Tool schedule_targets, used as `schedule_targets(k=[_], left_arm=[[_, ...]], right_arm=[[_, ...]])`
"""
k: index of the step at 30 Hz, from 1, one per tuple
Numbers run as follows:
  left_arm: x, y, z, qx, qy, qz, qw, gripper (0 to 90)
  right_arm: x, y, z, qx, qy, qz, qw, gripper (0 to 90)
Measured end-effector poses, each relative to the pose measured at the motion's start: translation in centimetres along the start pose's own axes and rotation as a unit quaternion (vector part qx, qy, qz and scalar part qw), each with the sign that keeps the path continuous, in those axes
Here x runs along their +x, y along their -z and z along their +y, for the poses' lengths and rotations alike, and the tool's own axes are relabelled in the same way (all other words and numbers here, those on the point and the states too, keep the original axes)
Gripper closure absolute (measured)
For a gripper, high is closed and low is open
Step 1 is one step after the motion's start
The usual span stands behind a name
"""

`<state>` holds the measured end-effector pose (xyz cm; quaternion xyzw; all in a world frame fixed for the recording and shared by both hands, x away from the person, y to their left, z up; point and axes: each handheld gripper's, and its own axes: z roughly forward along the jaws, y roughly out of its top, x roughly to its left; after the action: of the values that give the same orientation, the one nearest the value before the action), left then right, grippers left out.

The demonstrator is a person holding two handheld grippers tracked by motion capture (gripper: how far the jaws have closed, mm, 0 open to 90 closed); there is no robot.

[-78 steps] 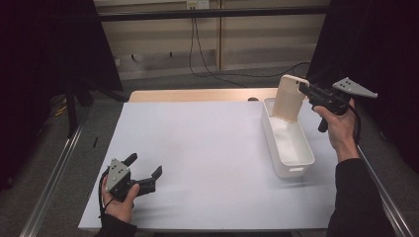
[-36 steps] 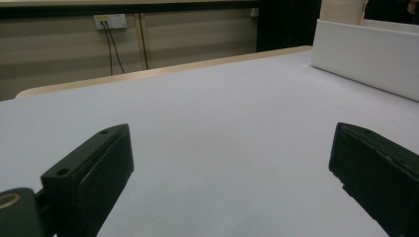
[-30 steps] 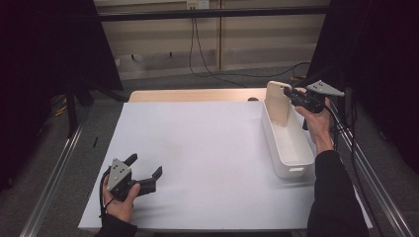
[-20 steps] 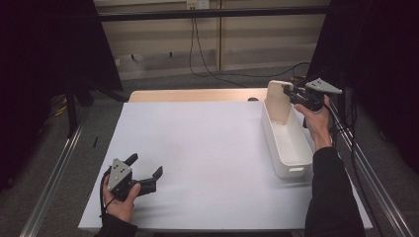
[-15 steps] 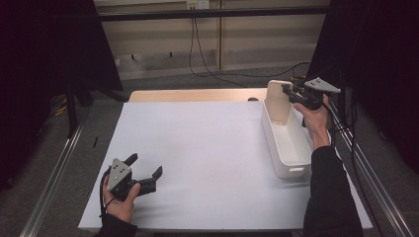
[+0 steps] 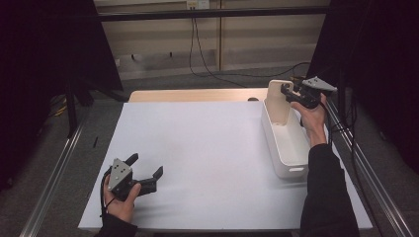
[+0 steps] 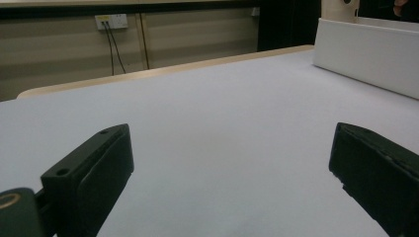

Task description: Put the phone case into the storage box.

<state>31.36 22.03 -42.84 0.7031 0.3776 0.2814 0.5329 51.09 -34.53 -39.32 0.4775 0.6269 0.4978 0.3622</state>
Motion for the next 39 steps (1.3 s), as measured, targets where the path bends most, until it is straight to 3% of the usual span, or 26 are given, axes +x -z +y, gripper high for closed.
schedule_targets(k=[9,12,23,31,39], left_arm=[[-0.1,0.0,0.0,-0.001,-0.001,-0.001,1.0000,3.2],[-0.1,0.0,0.0,0.000,-0.001,-0.001,1.0000,3.2],[-0.1,0.0,0.1,-0.005,-0.001,0.000,1.0000,3.5],[-0.1,0.0,0.1,-0.004,-0.003,-0.002,1.0000,3.5],[-0.1,0.0,0.0,-0.003,-0.003,-0.002,1.0000,3.5]], right_arm=[[-0.3,0.6,0.2,0.007,-0.010,-0.008,0.9999,58.6],[-0.3,0.6,0.1,0.015,-0.004,-0.013,0.9998,60.7],[0.1,0.3,-0.3,0.024,-0.016,-0.030,0.9992,72.4],[0.3,-0.4,-0.6,0.018,-0.015,-0.032,0.9992,70.7],[0.4,-0.2,-0.4,0.010,-0.025,-0.034,0.9991,59.2]])
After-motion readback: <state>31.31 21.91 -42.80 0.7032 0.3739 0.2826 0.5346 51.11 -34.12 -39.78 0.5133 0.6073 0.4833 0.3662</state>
